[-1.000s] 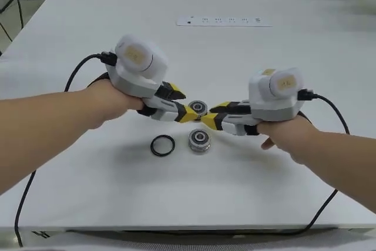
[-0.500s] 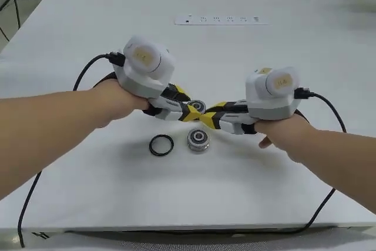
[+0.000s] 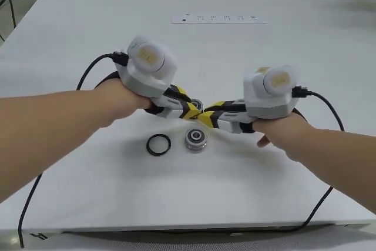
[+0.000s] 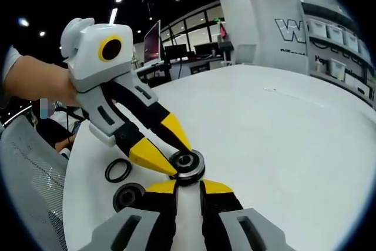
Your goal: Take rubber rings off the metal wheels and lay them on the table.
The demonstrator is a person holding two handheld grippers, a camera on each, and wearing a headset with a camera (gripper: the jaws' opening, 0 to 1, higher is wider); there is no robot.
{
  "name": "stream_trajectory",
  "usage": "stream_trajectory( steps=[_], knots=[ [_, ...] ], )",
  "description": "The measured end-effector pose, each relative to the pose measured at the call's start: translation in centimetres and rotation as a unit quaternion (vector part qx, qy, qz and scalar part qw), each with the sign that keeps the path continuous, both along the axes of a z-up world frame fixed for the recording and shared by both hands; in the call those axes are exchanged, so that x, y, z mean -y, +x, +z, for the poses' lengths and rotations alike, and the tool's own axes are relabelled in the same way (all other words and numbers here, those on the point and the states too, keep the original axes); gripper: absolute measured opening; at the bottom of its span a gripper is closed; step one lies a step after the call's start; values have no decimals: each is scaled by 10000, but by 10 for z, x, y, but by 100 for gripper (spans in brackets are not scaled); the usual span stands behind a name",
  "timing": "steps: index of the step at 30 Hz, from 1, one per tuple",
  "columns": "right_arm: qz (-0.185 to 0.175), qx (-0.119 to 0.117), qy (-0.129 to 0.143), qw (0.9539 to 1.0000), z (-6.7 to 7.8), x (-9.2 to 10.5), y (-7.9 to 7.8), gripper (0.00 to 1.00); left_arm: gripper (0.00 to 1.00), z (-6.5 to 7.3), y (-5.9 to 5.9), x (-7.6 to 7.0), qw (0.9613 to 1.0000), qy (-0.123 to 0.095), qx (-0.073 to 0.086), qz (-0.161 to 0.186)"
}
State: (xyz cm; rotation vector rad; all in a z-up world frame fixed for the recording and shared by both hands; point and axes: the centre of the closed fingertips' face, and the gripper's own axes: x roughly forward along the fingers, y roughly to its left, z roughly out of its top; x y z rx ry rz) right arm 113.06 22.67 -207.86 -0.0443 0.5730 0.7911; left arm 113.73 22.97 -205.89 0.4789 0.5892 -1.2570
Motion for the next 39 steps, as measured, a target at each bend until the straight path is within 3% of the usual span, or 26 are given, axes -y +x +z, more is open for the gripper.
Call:
stream_trajectory(
  steps=[8,9,15,18,24,27,32,39],
  knots=[
    [19,7,-13,10000,0,0,1,11,8,0,1,0,10000,-13,38,66],
    [25,13,-20,10000,0,0,1,11,8,0,0,0,9999,2,143,4],
    [113,34,-109,9999,-1,0,-1,9,7,-1,0,1,9999,-61,93,92],
    [65,-38,-88,9999,-1,2,-3,1,7,-1,0,1,9999,-37,91,121],
    [-18,-104,-73,9999,0,1,-5,0,7,-1,1,1,9998,-6,118,134],
    [-354,-403,227,9983,0,2,-4,0,7,-1,2,1,9998,12,116,137],
    [-624,-493,431,9959,2,8,1,0,7,-1,3,2,9997,22,195,139],
    [-845,-526,718,9924,8,13,6,0,7,-1,3,1,9997,1,186,187]
  ],
)
